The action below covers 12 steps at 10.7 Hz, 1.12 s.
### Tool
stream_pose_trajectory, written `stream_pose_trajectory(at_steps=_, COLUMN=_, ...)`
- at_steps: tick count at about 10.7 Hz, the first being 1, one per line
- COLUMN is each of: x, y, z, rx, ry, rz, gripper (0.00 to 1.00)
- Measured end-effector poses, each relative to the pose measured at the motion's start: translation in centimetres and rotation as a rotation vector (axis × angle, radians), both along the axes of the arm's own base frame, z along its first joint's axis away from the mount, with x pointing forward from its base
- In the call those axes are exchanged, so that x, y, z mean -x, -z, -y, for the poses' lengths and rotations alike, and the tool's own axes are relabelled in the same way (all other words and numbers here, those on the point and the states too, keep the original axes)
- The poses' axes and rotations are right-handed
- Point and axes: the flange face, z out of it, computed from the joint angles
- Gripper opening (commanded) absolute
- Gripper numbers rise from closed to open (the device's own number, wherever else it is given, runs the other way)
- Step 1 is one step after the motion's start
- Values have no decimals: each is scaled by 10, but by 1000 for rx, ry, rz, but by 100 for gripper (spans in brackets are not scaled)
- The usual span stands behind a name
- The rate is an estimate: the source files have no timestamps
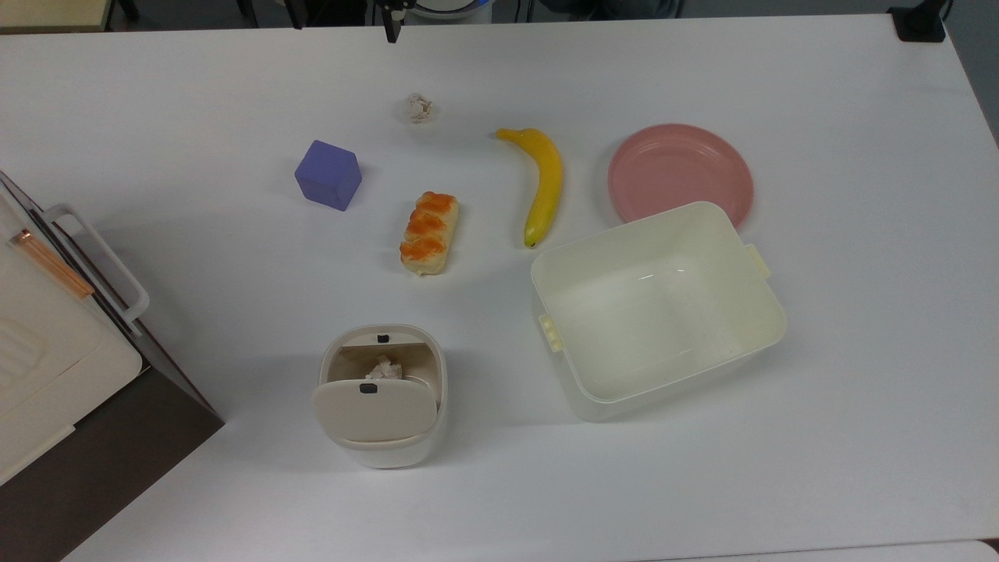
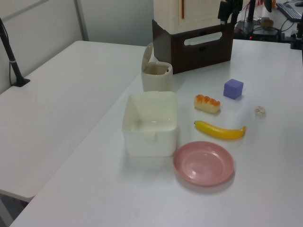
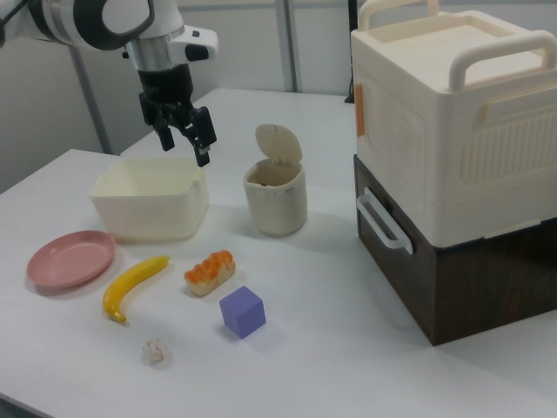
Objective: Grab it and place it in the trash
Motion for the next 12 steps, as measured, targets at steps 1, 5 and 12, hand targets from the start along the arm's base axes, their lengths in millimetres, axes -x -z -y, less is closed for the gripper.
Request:
stream_pose_trajectory(at_steps=1, x=0, y=0, z=0, rx=0, ry=1, rz=3, gripper=100)
stream_pose_trajectory(at_steps=5, x=-1, y=2, z=4, rx=46, ry=-1, rz=-5, gripper=100)
stream_pose_trajectory(at_steps=12, x=-1, y=2, z=8, rx=50, ry=4, rz=-7, gripper=100)
